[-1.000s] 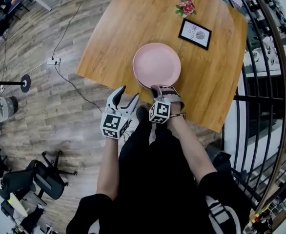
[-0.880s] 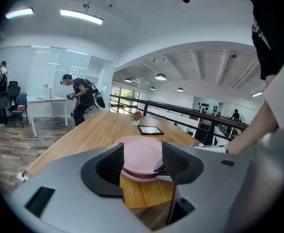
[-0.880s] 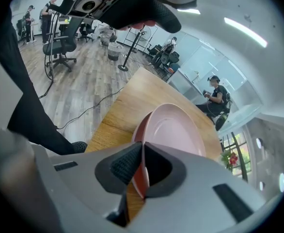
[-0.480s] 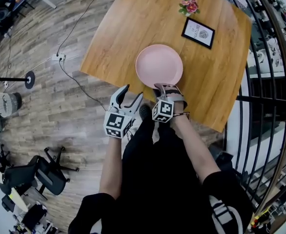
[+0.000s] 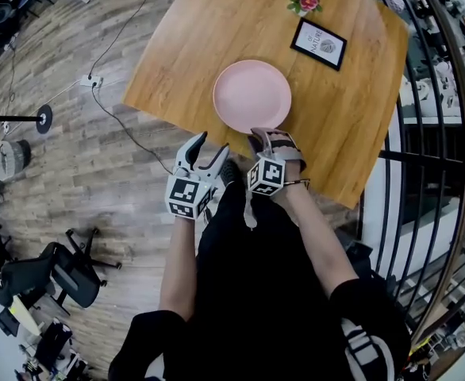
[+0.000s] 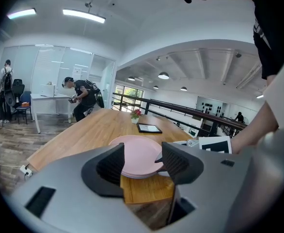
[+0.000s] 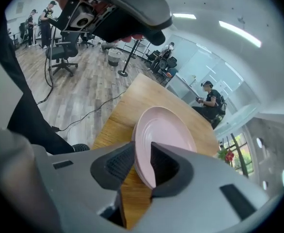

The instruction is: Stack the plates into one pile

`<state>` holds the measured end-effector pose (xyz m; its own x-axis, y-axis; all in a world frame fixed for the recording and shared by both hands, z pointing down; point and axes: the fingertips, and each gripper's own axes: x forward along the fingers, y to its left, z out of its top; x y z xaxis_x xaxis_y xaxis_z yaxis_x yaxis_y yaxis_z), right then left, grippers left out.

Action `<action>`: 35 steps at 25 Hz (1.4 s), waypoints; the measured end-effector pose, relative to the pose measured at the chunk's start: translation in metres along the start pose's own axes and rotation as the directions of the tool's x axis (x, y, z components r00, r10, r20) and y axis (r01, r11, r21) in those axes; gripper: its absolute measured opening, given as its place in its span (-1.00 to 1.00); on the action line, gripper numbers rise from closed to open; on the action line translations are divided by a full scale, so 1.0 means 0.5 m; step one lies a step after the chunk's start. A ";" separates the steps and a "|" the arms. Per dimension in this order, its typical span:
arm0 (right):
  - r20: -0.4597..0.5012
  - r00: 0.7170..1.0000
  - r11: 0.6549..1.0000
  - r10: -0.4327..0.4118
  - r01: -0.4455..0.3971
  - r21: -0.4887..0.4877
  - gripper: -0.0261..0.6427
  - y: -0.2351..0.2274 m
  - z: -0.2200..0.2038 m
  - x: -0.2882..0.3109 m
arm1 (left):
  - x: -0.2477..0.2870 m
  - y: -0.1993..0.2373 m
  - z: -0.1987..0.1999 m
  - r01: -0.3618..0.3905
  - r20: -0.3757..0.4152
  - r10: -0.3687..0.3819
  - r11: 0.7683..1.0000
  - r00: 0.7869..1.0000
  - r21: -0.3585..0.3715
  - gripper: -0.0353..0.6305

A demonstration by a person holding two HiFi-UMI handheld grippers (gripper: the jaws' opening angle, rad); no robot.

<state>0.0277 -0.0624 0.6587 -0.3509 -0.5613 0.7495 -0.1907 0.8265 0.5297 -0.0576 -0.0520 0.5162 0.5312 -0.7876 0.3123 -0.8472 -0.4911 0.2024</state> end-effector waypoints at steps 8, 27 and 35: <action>0.088 0.991 0.995 -0.096 0.095 0.015 -0.86 -0.051 0.009 -0.083 | -0.011 -0.050 -0.001 -0.010 -0.010 0.010 0.999 1.000 -0.041 -0.12; 0.360 0.933 0.859 -0.021 -0.167 0.483 -0.90 -0.081 0.003 -0.193 | -0.063 -0.099 0.020 -0.041 0.034 0.040 0.999 0.999 0.014 -0.78; 0.461 0.887 0.817 -0.007 -0.260 0.515 -0.90 -0.081 0.014 -0.245 | -0.063 -0.130 0.023 -0.038 0.039 0.037 0.999 0.999 0.034 -0.78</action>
<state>0.0720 -0.0266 0.5428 -0.7324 -0.4846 0.4783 -0.5364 0.8433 0.0330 -0.0195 0.0005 0.4824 0.4988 -0.8192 0.2828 -0.8667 -0.4728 0.1590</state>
